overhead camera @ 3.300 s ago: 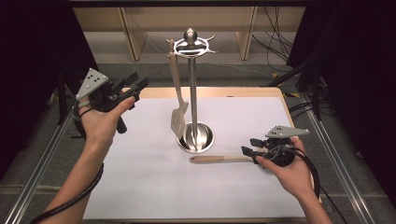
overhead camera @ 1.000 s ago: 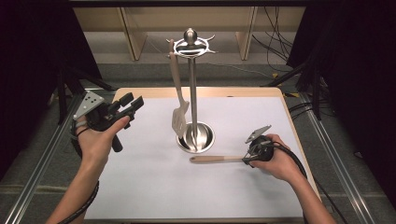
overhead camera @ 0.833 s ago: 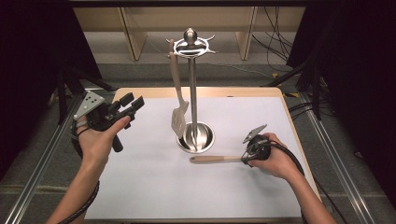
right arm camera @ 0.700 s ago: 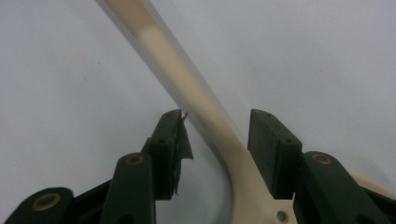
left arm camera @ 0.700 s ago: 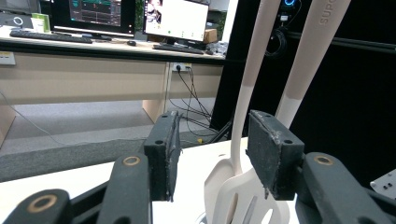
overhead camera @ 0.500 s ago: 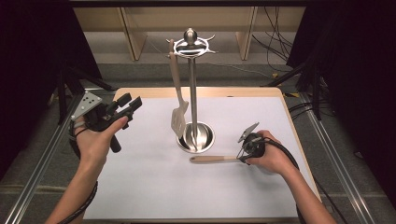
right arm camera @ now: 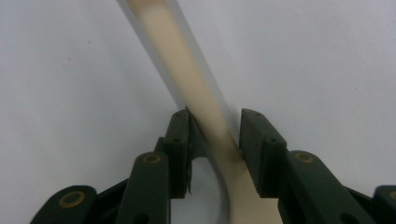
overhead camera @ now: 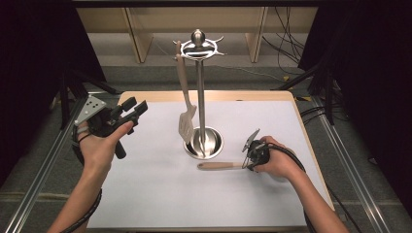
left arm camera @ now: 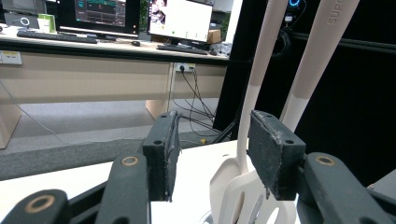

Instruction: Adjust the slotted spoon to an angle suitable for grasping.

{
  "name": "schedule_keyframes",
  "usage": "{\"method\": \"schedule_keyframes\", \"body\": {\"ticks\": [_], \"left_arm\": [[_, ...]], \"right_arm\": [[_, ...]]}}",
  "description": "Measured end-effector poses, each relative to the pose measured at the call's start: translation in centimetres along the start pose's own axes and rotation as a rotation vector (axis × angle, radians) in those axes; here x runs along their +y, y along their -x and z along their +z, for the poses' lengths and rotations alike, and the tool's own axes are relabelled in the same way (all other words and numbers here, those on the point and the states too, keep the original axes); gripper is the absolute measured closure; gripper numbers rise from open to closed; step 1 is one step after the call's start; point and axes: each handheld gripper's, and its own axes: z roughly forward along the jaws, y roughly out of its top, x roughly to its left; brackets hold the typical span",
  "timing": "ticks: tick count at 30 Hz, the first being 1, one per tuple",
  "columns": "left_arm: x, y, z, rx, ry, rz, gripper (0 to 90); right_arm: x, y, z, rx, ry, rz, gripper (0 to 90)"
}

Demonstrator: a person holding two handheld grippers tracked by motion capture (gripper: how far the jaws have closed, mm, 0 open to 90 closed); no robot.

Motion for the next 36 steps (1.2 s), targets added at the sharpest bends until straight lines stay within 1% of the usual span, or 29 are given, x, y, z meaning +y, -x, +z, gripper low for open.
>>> {"method": "schedule_keyframes", "body": {"ticks": [3,4,5,6,8,9,10,12,14,15,16,17,20,21,22,23,25,26,27,29,30,31,32,36], "left_arm": [[0.0,0.0,0.0,-0.001,-0.001,-0.001,52.2],[0.0,0.0,0.0,0.0,-0.001,-0.002,52.2],[0.0,0.0,0.0,0.0,-0.001,-0.002,52.2],[0.0,-0.1,0.0,0.003,-0.001,-0.001,52.2],[-0.1,-0.2,-0.1,0.004,-0.001,-0.001,52.2],[-0.1,-0.2,-0.1,0.005,-0.001,-0.003,52.2],[-0.1,-0.2,-0.1,0.006,-0.001,-0.003,52.2],[-0.1,-0.2,0.0,0.005,-0.003,-0.002,52.2],[-0.1,-0.1,0.0,0.002,-0.007,0.0,52.1],[-0.1,-0.1,0.0,0.002,-0.007,0.001,52.1],[-0.1,0.0,0.0,0.001,-0.007,0.002,52.1],[-0.1,0.0,0.0,0.002,-0.007,0.002,52.1],[-0.2,0.1,0.1,0.0,-0.009,0.001,52.1],[-0.2,0.1,0.1,-0.002,-0.009,0.002,52.1],[-0.2,0.1,0.1,-0.004,-0.011,0.003,52.1],[-0.3,0.1,0.1,-0.004,-0.012,0.004,52.1],[-0.3,0.1,0.1,-0.005,-0.013,0.003,52.0],[-0.3,0.1,0.1,-0.005,-0.013,0.002,52.0],[-0.3,0.1,0.1,-0.003,-0.014,0.002,52.0],[-0.3,0.1,0.1,-0.003,-0.013,0.001,52.0],[-0.3,0.1,0.1,-0.001,-0.013,0.001,52.0],[-0.3,0.1,0.0,-0.001,-0.014,0.001,52.0],[-0.3,0.1,0.0,-0.001,-0.015,0.001,52.0],[-0.5,0.2,0.1,-0.005,-0.022,0.004,51.9]], "right_arm": [[0.2,-0.2,-0.1,-0.008,-0.013,-0.024,67.1],[0.3,-0.2,-0.2,0.003,-0.038,-0.044,67.8],[0.3,-0.4,-0.1,-0.004,-0.035,-0.045,68.6],[0.3,-0.7,-0.2,0.002,-0.051,-0.058,70.1],[0.2,-1.2,-0.3,0.019,-0.07,-0.069,72.3],[0.2,-1.4,-0.4,0.022,-0.071,-0.077,73.8],[0.1,-1.7,-0.5,0.038,-0.08,-0.081,75.2],[0.0,-2.4,-0.7,0.06,-0.091,-0.087,77.4],[-0.1,-3.2,-0.9,0.085,-0.115,-0.076,79.0],[-0.2,-3.6,-1.0,0.109,-0.134,-0.068,79.1],[-0.2,-3.9,-1.1,0.119,-0.141,-0.053,79.1],[-0.3,-4.1,-1.1,0.127,-0.156,-0.058,79.1],[-0.3,-4.4,-1.1,0.121,-0.164,-0.074,78.6],[-0.2,-4.5,-1.1,0.119,-0.17,-0.079,77.1],[-0.1,-4.6,-1.1,0.114,-0.174,-0.062,74.9],[0.0,-4.6,-1.1,0.111,-0.186,-0.065,72.9],[0.1,-4.6,-1.0,0.097,-0.201,-0.082,70.9],[0.2,-4.4,-0.9,0.093,-0.202,-0.105,70.2],[0.2,-4.6,-0.9,0.091,-0.212,-0.095,70.1],[0.3,-4.7,-0.7,0.089,-0.224,-0.095,71.2],[0.3,-4.7,-0.6,0.089,-0.223,-0.097,73.3],[0.3,-4.8,-0.7,0.095,-0.225,-0.089,77.3],[0.3,-4.9,-0.7,0.096,-0.226,-0.092,78.6],[0.2,-4.9,-0.7,0.096,-0.22,-0.077,79.2]]}}
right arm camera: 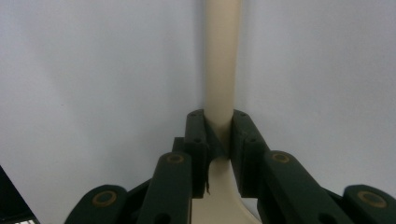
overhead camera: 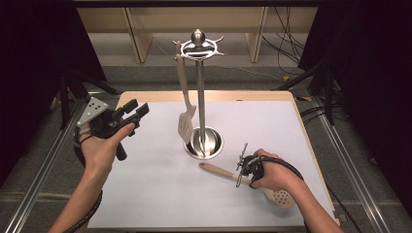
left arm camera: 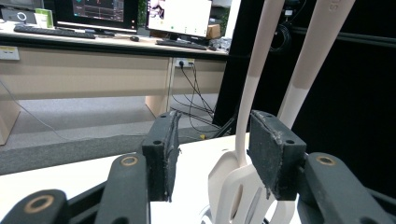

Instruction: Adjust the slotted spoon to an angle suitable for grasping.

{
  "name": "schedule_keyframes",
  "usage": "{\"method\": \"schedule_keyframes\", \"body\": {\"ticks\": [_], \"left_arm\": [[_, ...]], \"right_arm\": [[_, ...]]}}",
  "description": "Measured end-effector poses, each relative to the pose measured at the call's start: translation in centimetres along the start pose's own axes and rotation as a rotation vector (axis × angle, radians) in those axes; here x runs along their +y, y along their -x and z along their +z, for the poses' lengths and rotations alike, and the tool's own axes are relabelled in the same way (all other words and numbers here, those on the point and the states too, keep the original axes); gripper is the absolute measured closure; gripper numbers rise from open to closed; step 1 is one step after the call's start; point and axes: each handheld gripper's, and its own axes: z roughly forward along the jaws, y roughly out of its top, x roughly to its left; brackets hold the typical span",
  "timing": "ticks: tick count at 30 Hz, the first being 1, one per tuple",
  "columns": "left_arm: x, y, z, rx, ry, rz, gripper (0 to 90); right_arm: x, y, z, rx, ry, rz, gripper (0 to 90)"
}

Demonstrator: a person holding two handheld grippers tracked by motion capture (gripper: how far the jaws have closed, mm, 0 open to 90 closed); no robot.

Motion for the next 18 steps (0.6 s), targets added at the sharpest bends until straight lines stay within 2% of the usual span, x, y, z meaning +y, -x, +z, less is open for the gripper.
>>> {"method": "schedule_keyframes", "body": {"ticks": [2,6,14,15,16,18], "left_arm": [[-0.1,0.0,0.0,-0.003,-0.008,0.001,51.8],[-0.3,0.1,0.1,-0.006,-0.014,0.002,51.5],[-0.4,0.6,0.2,-0.019,-0.023,0.008,51.1],[-0.5,0.6,0.2,-0.019,-0.024,0.009,51.1],[-0.5,0.6,0.2,-0.021,-0.024,0.008,51.0],[-0.5,0.7,0.3,-0.026,-0.025,0.003,50.9]], "right_arm": [[-0.2,0.0,0.0,-0.003,0.017,-0.005,79.2],[-0.9,-0.4,-0.5,0.005,0.085,-0.006,79.3],[-2.5,-1.4,-2.4,-0.018,0.259,-0.011,79.4],[-2.6,-1.4,-2.5,-0.024,0.281,-0.033,79.4],[-2.8,-1.8,-2.9,-0.03,0.306,-0.003,79.4],[-2.9,-1.9,-3.2,-0.027,0.337,-0.015,79.4]]}}
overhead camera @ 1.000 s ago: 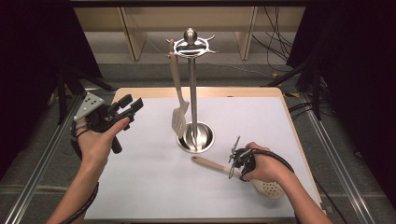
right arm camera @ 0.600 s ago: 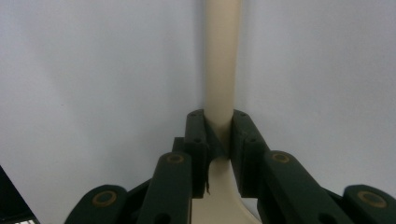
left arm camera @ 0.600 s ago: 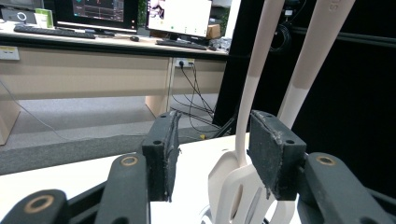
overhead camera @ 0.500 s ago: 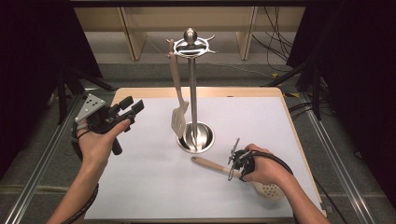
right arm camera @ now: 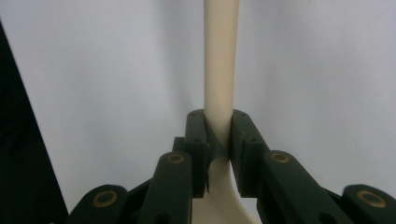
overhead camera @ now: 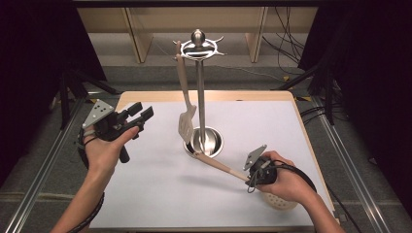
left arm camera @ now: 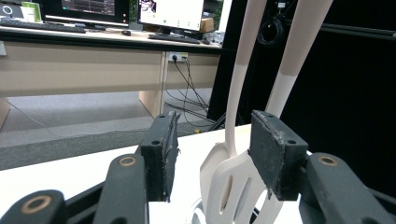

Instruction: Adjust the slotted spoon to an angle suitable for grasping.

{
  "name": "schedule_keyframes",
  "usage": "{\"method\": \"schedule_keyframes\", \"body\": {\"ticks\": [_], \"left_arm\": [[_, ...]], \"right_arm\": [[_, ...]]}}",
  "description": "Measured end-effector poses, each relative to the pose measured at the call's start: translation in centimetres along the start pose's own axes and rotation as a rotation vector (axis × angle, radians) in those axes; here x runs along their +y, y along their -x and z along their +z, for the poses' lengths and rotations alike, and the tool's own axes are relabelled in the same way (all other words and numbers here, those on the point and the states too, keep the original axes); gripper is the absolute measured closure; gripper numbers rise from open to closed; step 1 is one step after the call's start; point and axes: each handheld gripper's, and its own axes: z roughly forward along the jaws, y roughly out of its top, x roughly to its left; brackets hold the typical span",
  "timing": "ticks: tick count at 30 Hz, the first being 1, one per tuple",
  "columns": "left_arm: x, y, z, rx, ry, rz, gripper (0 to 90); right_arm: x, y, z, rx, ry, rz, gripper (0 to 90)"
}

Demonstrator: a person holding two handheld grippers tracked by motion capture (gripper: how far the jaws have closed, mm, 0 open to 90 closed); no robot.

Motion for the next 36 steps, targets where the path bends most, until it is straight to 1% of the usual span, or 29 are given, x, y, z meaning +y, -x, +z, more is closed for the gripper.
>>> {"method": "schedule_keyframes", "body": {"ticks": [2,3,6,7,10,11,12,14,15,16,17,18,19,20,21,22,23,25,26,27,28,29,31,32,33,35,36], "left_arm": [[-0.1,0.0,0.0,0.0,-0.002,0.002,50.8],[-0.1,0.0,0.0,0.0,-0.003,0.002,50.8],[-0.1,0.0,0.0,0.001,-0.004,0.002,50.7],[-0.1,0.0,0.0,0.001,-0.005,0.003,50.7],[-0.1,0.0,0.0,-0.001,-0.007,0.005,50.6],[-0.2,0.0,0.0,-0.001,-0.007,0.004,50.6],[-0.2,0.1,0.0,-0.002,-0.008,0.005,50.5],[-0.3,0.2,-0.1,-0.005,-0.011,0.008,50.5],[-0.3,0.2,-0.2,-0.006,-0.013,0.008,50.5],[-0.3,0.3,-0.2,-0.005,-0.014,0.01,50.5],[-0.4,0.3,-0.2,-0.007,-0.015,0.012,50.5],[-0.5,0.3,-0.2,-0.007,-0.016,0.012,50.5],[-0.5,0.4,-0.2,-0.009,-0.018,0.012,50.4],[-0.6,0.5,-0.2,-0.011,-0.021,0.014,50.4],[-0.6,0.5,-0.1,-0.013,-0.021,0.012,50.4],[-0.7,0.6,-0.1,-0.016,-0.027,0.014,50.4],[-0.8,0.7,-0.1,-0.019,-0.028,0.013,50.4],[-0.9,0.8,0.0,-0.027,-0.033,0.008,50.4],[-1.0,0.9,0.1,-0.03,-0.037,0.011,50.3],[-1.0,1.0,0.1,-0.033,-0.038,0.013,50.3],[-1.1,1.1,0.1,-0.033,-0.04,0.013,50.3],[-1.1,1.2,0.2,-0.037,-0.042,0.015,50.2],[-1.2,1.4,0.2,-0.042,-0.044,0.018,50.2],[-1.2,1.4,0.2,-0.044,-0.046,0.019,50.2],[-1.2,1.5,0.2,-0.045,-0.045,0.021,50.2],[-1.2,1.6,0.3,-0.047,-0.047,0.021,50.2],[-1.3,1.7,0.3,-0.051,-0.047,0.023,50.2]], "right_arm": [[0.1,-0.2,-0.3,0.004,0.028,-0.007,79.4],[0.2,-0.2,-0.5,0.008,0.056,-0.025,79.4],[0.4,-0.3,-1.0,0.002,0.109,-0.013,79.4],[0.6,-0.3,-1.1,0.004,0.124,-0.017,79.4],[0.9,-0.5,-1.5,-0.005,0.16,-0.008,79.4],[1.0,-0.4,-1.6,-0.005,0.183,-0.014,79.4],[1.1,-0.5,-1.7,-0.015,0.202,-0.004,79.4],[1.2,-0.5,-1.8,-0.012,0.24,0.006,79.4],[1.2,-0.6,-1.9,-0.011,0.26,0.023,79.4],[1.3,-0.6,-1.9,-0.011,0.284,0.012,79.4],[1.3,-0.8,-2.1,-0.017,0.29,0.033,79.4],[1.4,-0.7,-2.1,-0.023,0.301,0.019,79.4],[1.5,-0.9,-2.2,-0.021,0.31,0.032,79.4],[1.6,-0.9,-2.3,-0.038,0.324,0.034,79.4],[1.7,-0.9,-2.4,-0.031,0.335,0.026,79.4],[1.7,-0.9,-2.5,-0.036,0.346,0.025,79.4],[1.7,-0.9,-2.7,-0.044,0.367,0.035,79.4],[1.8,-0.9,-2.9,-0.043,0.394,0.028,79.4],[1.8,-0.9,-3.0,-0.047,0.409,0.03,79.4],[1.8,-0.9,-3.1,-0.043,0.417,0.028,79.4],[1.8,-0.8,-3.2,-0.051,0.436,0.022,79.4],[1.8,-0.8,-3.3,-0.052,0.438,0.025,79.4],[1.8,-0.8,-3.4,-0.057,0.473,0.037,79.5],[1.8,-0.8,-3.5,-0.056,0.478,0.037,79.5],[1.8,-0.8,-3.6,-0.055,0.486,0.047,79.5],[1.8,-0.8,-3.8,-0.059,0.51,0.052,79.5],[1.8,-0.9,-4.0,-0.054,0.512,0.071,79.5]]}}
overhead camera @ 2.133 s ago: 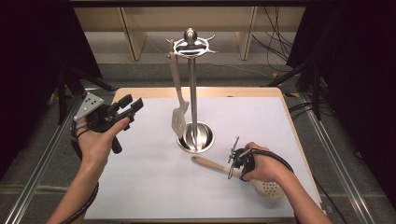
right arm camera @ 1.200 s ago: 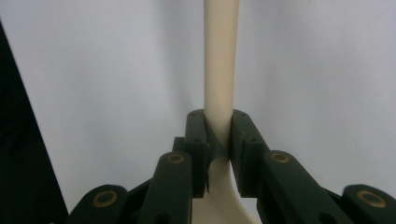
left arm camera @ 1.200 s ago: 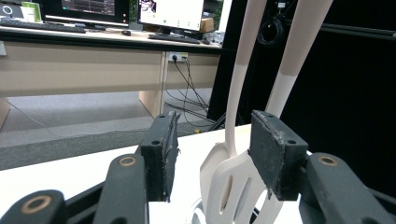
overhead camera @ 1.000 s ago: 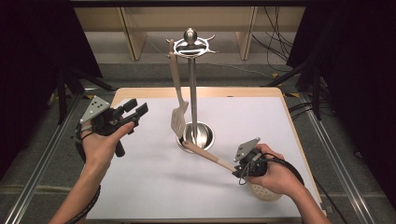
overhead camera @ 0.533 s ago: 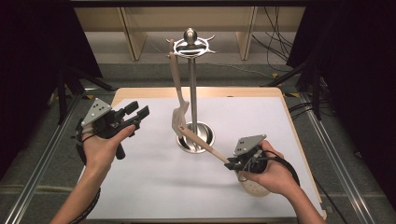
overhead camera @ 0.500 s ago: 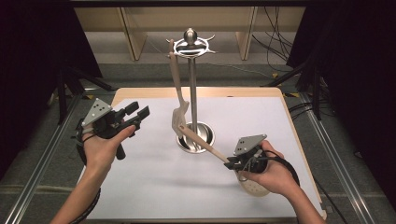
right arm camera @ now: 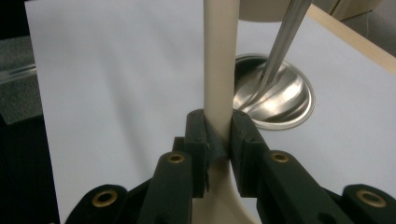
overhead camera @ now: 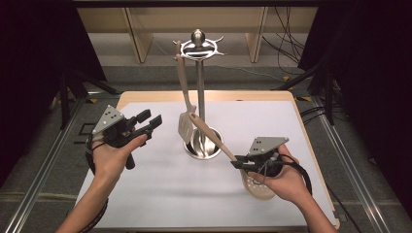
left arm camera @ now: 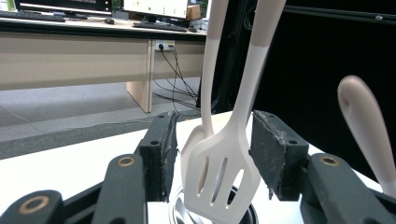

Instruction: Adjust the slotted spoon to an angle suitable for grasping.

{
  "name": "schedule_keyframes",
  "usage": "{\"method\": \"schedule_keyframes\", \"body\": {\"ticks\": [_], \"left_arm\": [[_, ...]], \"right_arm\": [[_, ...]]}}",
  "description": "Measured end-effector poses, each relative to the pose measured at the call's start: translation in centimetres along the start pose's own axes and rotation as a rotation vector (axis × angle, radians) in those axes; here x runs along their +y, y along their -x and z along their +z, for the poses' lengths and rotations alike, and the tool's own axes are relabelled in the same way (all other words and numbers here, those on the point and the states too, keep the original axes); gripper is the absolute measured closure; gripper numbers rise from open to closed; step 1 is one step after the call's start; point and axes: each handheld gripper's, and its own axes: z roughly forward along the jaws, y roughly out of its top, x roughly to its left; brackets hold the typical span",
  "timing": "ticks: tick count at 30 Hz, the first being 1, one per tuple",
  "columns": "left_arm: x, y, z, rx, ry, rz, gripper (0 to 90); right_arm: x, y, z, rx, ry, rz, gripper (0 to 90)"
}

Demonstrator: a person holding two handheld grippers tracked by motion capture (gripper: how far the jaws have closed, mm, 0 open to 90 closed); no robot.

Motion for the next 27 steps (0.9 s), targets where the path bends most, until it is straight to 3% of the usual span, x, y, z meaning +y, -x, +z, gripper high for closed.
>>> {"method": "schedule_keyframes", "body": {"ticks": [2,4,7,8,9,11,15,17,18,19,22,27], "left_arm": [[0.0,0.1,0.0,-0.003,0.0,0.002,50.1],[-0.1,0.3,0.0,-0.007,-0.002,0.005,50.1],[-0.1,0.6,0.1,-0.021,-0.003,0.011,49.9],[-0.1,0.7,0.1,-0.024,-0.004,0.013,49.9],[-0.1,0.9,0.1,-0.028,-0.002,0.012,49.8],[-0.1,1.2,0.1,-0.04,-0.004,0.017,49.7],[0.0,2.0,0.2,-0.081,-0.002,0.007,49.4],[0.1,2.6,0.2,-0.099,-0.002,0.019,49.1],[0.1,2.7,0.3,-0.108,-0.002,0.022,49.0],[0.2,3.0,0.3,-0.119,0.0,0.021,48.7],[0.3,3.9,0.5,-0.152,0.004,0.026,47.9],[0.3,5.4,1.4,-0.213,-0.011,0.03,47.3]], "right_arm": [[0.2,0.1,-0.3,-0.005,0.023,-0.01,79.5],[0.3,0.0,-0.5,-0.01,0.032,0.01,79.5],[0.6,0.1,-0.6,-0.015,0.066,-0.015,79.5],[0.7,-0.2,-0.7,-0.011,0.067,0.029,79.5],[0.8,0.0,-0.8,-0.005,0.071,0.005,79.5],[1.0,0.0,-0.7,-0.015,0.094,0.007,79.5],[1.4,-0.3,-0.8,-0.014,0.112,-0.003,79.5],[1.6,-0.4,-1.0,-0.014,0.108,0.015,79.5],[1.7,-0.3,-0.9,-0.017,0.116,-0.003,79.5],[1.8,-0.4,-0.9,-0.026,0.119,0.013,79.5],[2.1,-0.2,-0.9,-0.036,0.132,0.002,79.5],[2.5,-0.4,-0.9,-0.042,0.14,0.032,79.5]]}}
